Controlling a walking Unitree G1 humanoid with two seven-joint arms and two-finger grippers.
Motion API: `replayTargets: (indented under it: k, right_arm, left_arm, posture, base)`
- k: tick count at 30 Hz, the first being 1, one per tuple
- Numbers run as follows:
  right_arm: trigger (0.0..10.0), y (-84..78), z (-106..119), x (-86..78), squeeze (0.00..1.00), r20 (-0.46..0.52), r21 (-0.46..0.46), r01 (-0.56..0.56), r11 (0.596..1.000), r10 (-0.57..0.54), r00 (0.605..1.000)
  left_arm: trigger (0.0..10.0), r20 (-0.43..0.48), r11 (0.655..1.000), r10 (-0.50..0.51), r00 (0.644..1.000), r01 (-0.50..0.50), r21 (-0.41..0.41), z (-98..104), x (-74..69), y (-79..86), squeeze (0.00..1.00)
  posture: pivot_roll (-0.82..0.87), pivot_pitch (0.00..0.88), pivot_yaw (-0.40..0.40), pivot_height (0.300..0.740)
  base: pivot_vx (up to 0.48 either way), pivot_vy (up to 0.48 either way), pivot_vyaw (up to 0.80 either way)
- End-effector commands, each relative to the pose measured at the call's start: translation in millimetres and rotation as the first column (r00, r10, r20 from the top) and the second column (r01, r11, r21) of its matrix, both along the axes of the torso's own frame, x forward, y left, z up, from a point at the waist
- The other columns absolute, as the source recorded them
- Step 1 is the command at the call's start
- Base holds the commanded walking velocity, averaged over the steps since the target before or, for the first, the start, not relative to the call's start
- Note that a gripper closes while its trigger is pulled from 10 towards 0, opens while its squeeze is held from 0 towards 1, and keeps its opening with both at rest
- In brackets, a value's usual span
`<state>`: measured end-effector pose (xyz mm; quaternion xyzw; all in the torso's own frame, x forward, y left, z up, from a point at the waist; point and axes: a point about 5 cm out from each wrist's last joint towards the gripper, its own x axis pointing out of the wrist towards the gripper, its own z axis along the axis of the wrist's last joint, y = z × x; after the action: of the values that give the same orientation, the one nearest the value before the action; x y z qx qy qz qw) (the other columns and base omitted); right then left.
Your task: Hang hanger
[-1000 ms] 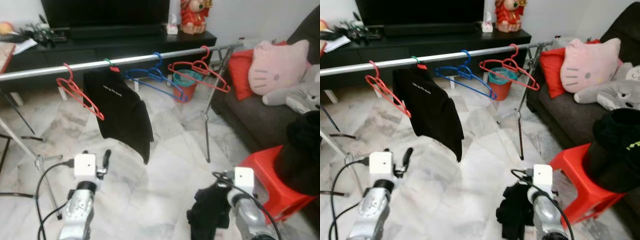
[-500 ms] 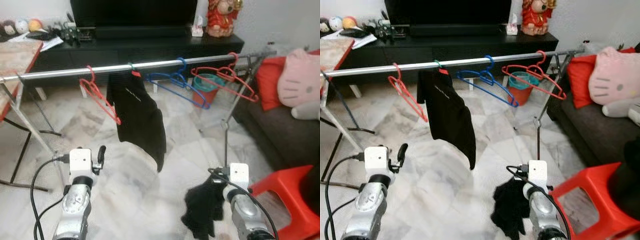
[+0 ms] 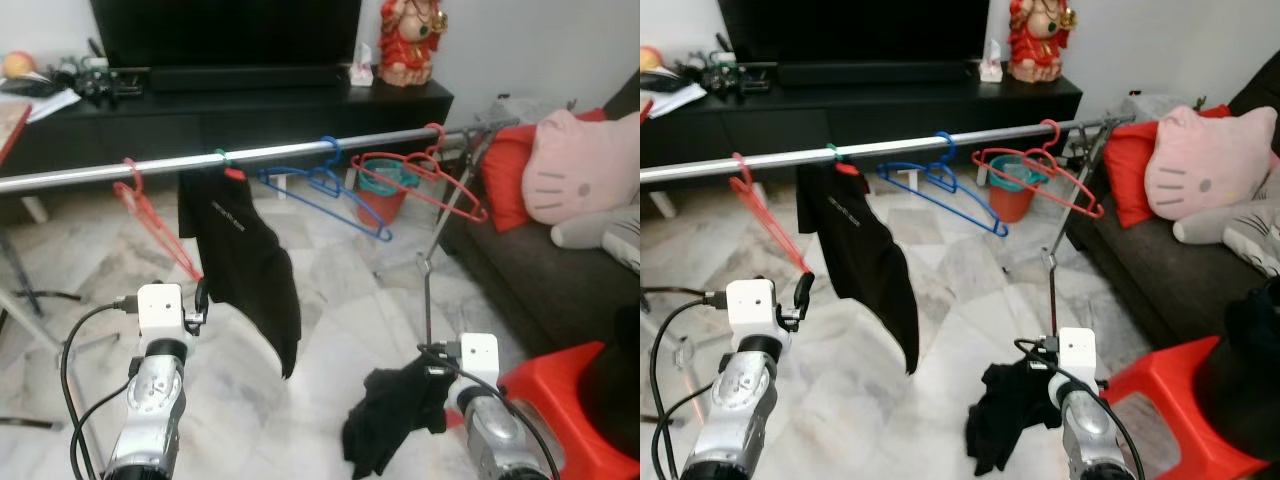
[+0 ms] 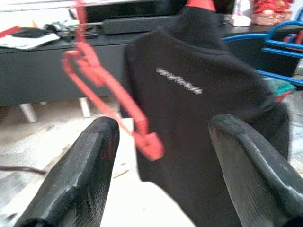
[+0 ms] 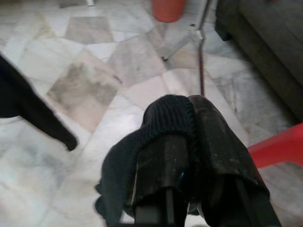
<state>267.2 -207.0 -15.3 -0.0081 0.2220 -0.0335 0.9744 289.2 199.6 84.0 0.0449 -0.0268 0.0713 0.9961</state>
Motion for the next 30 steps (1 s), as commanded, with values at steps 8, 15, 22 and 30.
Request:
replayTargets:
  k: [8,15,22,30]
  right_arm:
    - [10.0,-13.3,1,-2.7,0.00,-0.004,-0.027,0.017,0.999,-0.017,1.000]
    - [10.0,-14.0,-1,-4.6,0.00,-0.018,-0.015,0.028,1.000,-0.028,0.999]
    - [10.0,-12.5,-5,-7.9,0.00,-0.036,0.010,0.048,0.999,-0.047,0.998]
    - [10.0,-14.8,-14,-18.3,0.00,-0.091,0.020,0.072,0.997,-0.070,0.993]
  left_arm:
    - [10.0,-0.014,1.000,0.009,1.000,-0.009,-0.010,-2,-3.4,-6.1,0.00]
    - [10.0,-0.010,1.000,0.013,1.000,-0.013,-0.008,-1,-3.8,-5.9,0.00]
    - [10.0,-0.009,1.000,0.008,1.000,-0.008,-0.006,1,-3.6,-4.2,0.00]
    - [10.0,0.029,1.000,-0.023,0.999,0.023,0.008,10,-1.2,-10.7,0.00]
  posture:
    - [0.00,0.000,-0.095,0.740]
    - [0.00,0.000,-0.088,0.740]
    - [0.00,0.000,-0.081,0.740]
    - [0.00,0.000,-0.081,0.740]
  base:
    - [0.304,0.000,0.73]
    - [0.295,0.000,0.16]
    - [0.230,0.000,0.00]
    - [0.000,0.000,0.00]
